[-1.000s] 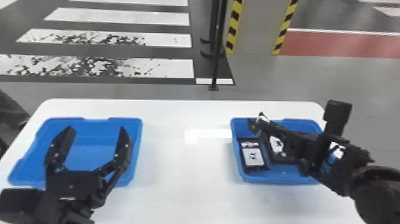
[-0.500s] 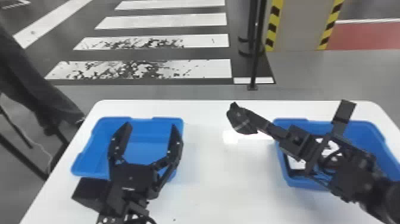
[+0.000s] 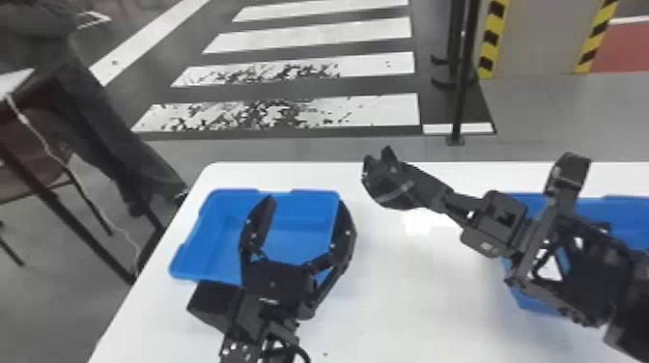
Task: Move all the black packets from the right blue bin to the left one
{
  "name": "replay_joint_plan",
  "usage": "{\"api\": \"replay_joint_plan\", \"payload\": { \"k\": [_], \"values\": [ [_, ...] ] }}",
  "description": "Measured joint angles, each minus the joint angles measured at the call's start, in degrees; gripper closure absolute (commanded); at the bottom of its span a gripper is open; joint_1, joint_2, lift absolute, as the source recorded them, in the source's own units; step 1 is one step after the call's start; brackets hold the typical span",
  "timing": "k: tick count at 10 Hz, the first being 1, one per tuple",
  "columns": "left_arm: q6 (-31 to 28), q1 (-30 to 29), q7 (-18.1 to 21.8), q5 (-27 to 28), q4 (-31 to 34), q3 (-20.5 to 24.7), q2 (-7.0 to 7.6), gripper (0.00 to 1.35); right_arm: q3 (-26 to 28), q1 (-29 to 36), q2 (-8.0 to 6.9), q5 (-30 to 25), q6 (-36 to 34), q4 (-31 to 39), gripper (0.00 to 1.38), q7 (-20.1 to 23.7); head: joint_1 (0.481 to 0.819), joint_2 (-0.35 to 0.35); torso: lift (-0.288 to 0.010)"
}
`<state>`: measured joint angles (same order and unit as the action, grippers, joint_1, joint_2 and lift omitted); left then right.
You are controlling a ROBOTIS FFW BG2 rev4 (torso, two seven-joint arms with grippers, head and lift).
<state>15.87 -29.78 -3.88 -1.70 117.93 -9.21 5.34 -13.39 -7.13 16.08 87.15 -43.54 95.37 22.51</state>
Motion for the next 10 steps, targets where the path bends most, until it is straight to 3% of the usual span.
{"api": "replay_joint_plan", "payload": {
  "k": [4, 7, 10],
  "values": [
    [3.6, 0.8, 1.6, -13.0, 0.4, -6.1, 1.74, 0.11, -2.0, -0.9, 0.40, -0.5, 0.0, -1.5, 1.20, 0.0, 0.695, 0.190, -0.140],
    [2.1, 1.7, 2.1, -16.3, 0.8, -9.0, 2.93, 0.12, -4.0, -1.3, 0.58, -0.3, -0.3, -2.0, 1.20, 0.0, 0.695, 0.177, -0.140],
    [0.6, 1.9, 2.7, -17.2, 0.8, -9.1, 3.01, 0.23, -4.4, -1.6, 0.68, -0.5, -0.3, -2.1, 1.20, 0.0, 0.695, 0.174, -0.140]
  ]
}}
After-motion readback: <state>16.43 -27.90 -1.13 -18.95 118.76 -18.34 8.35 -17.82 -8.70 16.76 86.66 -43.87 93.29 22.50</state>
